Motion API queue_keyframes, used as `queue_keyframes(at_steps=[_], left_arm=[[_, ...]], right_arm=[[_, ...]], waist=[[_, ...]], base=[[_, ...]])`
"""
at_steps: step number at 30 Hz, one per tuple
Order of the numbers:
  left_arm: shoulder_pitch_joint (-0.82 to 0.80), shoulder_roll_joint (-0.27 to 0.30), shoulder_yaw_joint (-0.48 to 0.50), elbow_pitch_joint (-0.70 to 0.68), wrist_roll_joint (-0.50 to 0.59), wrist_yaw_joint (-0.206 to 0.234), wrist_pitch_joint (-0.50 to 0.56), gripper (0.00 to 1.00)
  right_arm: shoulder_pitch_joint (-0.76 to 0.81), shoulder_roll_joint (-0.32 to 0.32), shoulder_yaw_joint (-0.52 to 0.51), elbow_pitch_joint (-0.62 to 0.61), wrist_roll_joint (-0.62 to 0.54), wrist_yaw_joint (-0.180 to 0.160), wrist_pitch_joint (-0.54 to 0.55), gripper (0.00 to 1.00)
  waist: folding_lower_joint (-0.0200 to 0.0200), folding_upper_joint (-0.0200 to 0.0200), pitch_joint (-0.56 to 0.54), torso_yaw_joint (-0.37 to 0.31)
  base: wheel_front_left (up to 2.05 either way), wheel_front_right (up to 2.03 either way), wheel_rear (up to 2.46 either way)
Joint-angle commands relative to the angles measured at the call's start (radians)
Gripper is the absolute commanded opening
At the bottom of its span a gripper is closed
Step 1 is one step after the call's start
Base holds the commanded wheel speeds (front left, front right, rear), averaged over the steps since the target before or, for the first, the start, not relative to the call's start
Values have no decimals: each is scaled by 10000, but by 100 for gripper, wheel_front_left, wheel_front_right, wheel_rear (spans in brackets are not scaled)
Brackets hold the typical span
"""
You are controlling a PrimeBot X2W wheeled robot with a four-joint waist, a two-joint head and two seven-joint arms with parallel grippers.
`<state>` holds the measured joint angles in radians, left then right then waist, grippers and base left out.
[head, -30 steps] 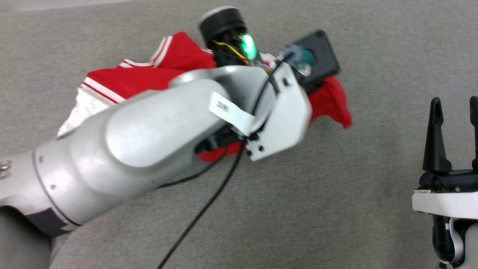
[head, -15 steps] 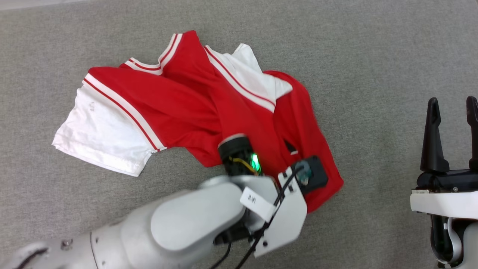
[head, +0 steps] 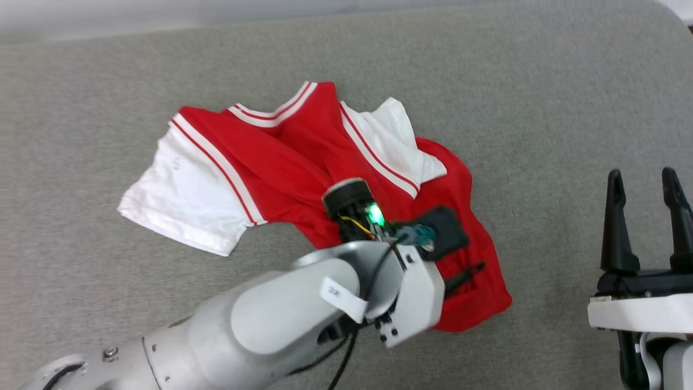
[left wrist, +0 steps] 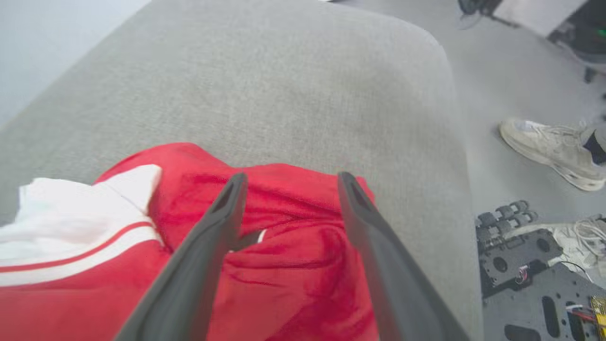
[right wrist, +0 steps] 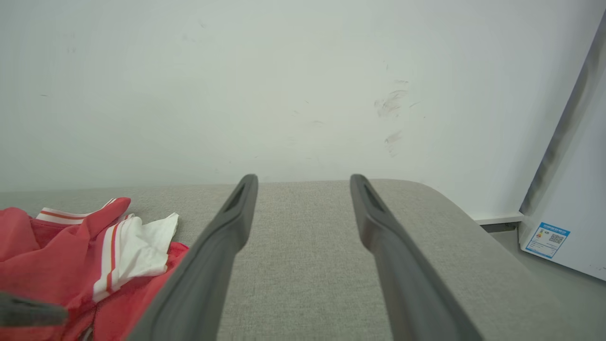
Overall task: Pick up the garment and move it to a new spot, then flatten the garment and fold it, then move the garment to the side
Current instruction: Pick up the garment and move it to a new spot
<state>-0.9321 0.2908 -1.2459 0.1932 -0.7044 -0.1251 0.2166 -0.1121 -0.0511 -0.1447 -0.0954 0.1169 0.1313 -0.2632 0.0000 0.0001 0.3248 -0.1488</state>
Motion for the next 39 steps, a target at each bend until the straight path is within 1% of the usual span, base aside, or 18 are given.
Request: queue_keyframes(at_steps=[1, 3, 6, 9, 12, 17, 20, 22, 26, 29, 31, 34, 39], left_arm=[[-7, -77, 72, 56, 104, 63, -255, 100], [150, -195, 488, 277, 184, 468, -1089, 100], [394, -142, 1018, 478, 375, 1167, -2136, 100], [732, -16, 1546, 615, 529, 1984, -3097, 100], [1139, 155, 1957, 781, 602, 2677, -3818, 100], [1901, 539, 2739, 835, 677, 3754, -4609, 100], [2440, 823, 3404, 646, 843, 4394, -4781, 100], [2890, 985, 3922, 359, 1009, 4727, -4824, 100], [4068, 1296, 5123, -391, 1616, 5175, -4825, 100], [5055, 1371, 6002, -940, 2209, 5456, -4826, 100], [5760, 1367, 6603, -1211, 2500, 5551, -4820, 100], [6668, 1234, 7435, -1507, 2934, 5549, -4819, 100], [7905, 817, 8521, -1719, 3623, 5244, -4820, 100]], right_arm=[[106, 16, -13, 14, -66, -10, -24, 100], [258, 16, 6, 64, -117, -10, -24, 100], [438, 16, 71, 115, -155, -10, -24, 100], [608, 15, 122, 144, -123, -10, -24, 100], [746, 18, 177, 184, -98, -10, -24, 100], [934, 16, 166, 246, -137, -10, -24, 100], [1007, 15, 158, 302, -117, -10, -24, 100], [1069, 16, 134, 308, -81, -10, -24, 100], [1183, 15, 113, 358, 49, -10, -24, 100], [1262, 15, 138, 396, 107, -10, -24, 100], [1341, 15, 175, 446, 138, -10, -24, 100], [1406, 16, 231, 525, 206, -10, -24, 100], [1557, 16, 270, 673, 417, -10, -24, 100]], waist=[[0, -1, -373, 275], [0, -1, -629, 426], [0, -1, -935, 626], [0, -1, -1188, 835], [0, -1, -1393, 1046], [0, -1, -1733, 1407], [0, -1, -1921, 1591], [0, -1, -2025, 1712], [0, -1, -2213, 1906], [0, -1, -2352, 2002], [0, -1, -2423, 2056], [0, -1, -2524, 2144], [0, -1, -2690, 2243]], base=[[0, 0, 0], [0, 0, 0], [0, 0, 0], [0, 0, 0], [0, 0, 0], [0, 0, 0], [0, 0, 0], [0, 0, 0], [0, 0, 0], [0, 0, 0], [0, 0, 0], [0, 0, 0], [0, 0, 0]])
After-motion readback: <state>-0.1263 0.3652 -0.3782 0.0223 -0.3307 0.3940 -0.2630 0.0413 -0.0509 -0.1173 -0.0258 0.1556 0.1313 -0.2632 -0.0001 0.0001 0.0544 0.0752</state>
